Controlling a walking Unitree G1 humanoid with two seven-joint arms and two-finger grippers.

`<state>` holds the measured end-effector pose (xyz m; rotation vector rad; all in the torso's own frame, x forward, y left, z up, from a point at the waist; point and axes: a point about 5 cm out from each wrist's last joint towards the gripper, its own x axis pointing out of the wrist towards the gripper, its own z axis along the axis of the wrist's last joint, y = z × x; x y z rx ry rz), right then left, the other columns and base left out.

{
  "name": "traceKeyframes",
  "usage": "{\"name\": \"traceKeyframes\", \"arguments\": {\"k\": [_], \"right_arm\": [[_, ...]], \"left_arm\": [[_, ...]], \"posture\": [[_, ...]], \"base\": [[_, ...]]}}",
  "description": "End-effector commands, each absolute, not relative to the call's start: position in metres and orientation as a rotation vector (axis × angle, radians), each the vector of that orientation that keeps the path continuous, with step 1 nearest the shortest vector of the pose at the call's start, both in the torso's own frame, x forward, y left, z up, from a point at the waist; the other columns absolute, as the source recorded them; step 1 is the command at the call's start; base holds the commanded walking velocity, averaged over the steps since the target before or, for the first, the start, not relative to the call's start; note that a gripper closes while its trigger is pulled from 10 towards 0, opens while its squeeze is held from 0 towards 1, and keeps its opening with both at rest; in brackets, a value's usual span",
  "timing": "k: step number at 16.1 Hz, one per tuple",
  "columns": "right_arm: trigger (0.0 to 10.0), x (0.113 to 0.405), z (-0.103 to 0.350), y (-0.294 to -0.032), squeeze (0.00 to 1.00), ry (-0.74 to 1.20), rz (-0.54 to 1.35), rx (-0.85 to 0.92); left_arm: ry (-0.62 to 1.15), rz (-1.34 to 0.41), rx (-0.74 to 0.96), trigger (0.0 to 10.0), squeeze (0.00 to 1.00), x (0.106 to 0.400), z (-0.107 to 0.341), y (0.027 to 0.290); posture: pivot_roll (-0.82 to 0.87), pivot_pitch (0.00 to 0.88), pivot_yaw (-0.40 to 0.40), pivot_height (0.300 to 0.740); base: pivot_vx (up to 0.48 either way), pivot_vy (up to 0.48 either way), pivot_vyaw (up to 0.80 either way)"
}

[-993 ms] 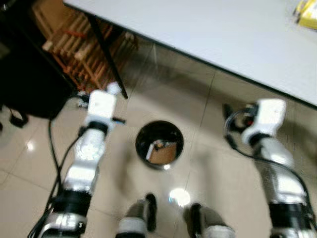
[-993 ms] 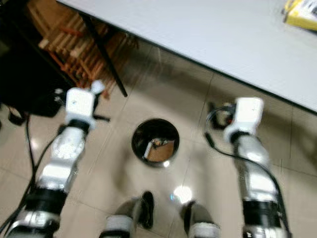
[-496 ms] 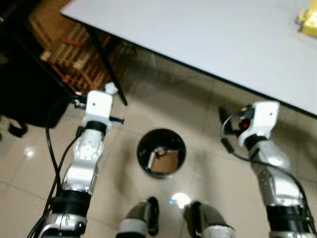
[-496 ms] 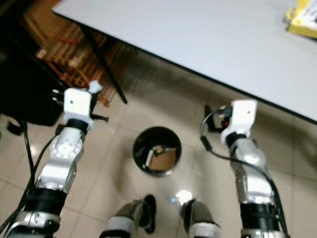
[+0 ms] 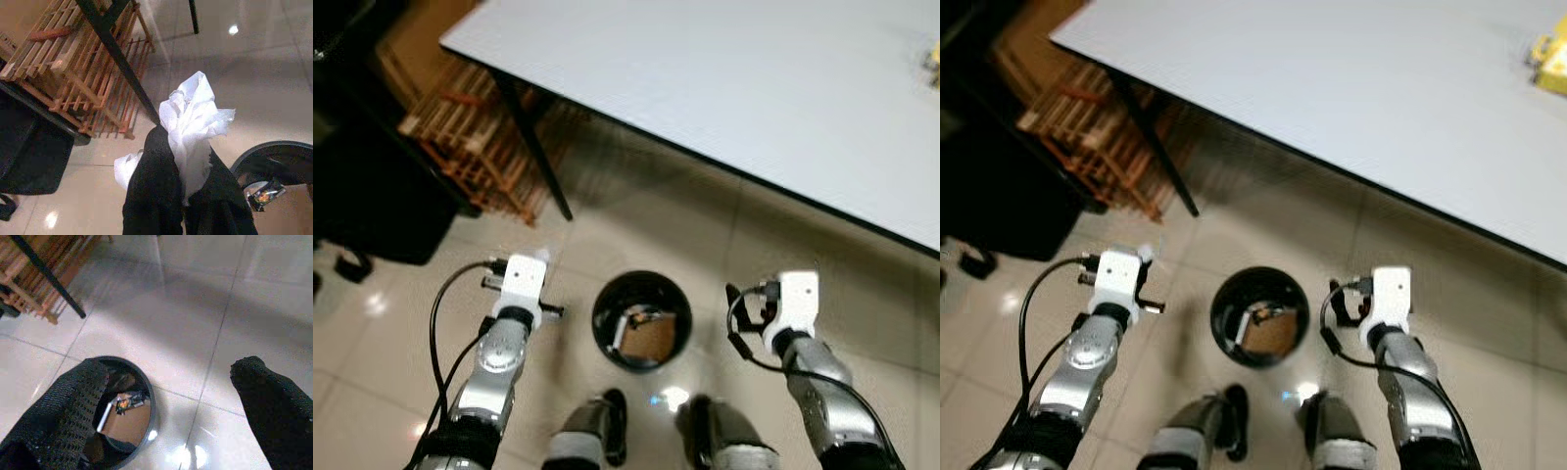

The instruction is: Picking trash to rubbish bin

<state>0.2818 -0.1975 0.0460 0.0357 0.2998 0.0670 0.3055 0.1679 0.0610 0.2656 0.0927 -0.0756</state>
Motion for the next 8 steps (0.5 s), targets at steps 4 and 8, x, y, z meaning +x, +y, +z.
{"name": "traceKeyframes", "arguments": {"k": [4, 8], "right_arm": [[10.0, 0.268, 0.02, -0.203, 0.0, 0.382, 0.049, 0.027], [10.0, 0.268, 0.016, -0.203, 0.0, 0.387, 0.051, 0.023]], "left_arm": [[0.231, -0.145, 0.251, 10.0, 0.0, 0.289, 0.023, 0.155], [0.286, -0.246, 0.242, 10.0, 0.0, 0.287, 0.01, 0.132]], "posture": [[0.06, 0.327, 0.105, 0.74], [0.06, 0.328, 0.103, 0.74]], "base": [[0.307, 0.0, 0.0], [0.281, 0.0, 0.0]]}}
